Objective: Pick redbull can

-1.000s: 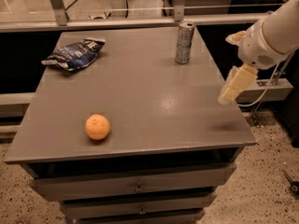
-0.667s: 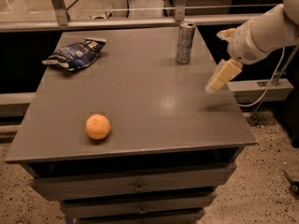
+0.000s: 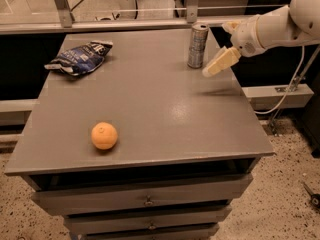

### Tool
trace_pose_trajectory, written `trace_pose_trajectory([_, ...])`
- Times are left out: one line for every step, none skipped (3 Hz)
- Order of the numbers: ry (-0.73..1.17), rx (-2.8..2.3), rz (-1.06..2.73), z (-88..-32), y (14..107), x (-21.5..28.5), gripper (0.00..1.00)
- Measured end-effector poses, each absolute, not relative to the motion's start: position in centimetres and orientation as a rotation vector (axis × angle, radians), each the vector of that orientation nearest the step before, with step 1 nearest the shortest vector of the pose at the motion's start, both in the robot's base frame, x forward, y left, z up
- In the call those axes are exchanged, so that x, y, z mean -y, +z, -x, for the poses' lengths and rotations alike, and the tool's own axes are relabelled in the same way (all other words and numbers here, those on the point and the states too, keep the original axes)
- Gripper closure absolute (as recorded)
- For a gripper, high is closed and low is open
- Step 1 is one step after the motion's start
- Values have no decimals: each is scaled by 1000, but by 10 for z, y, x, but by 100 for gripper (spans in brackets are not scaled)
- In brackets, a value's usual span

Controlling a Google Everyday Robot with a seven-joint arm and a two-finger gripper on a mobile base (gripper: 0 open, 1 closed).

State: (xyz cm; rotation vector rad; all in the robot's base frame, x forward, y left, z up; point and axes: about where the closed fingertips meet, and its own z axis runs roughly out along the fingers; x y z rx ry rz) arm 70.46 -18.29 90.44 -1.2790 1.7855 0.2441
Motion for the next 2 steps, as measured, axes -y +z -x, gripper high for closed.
trace_pose_trajectory([345, -1729, 1157, -731, 909, 185, 0])
trace_pose_trajectory([448, -1668, 1066, -751, 906, 180, 0])
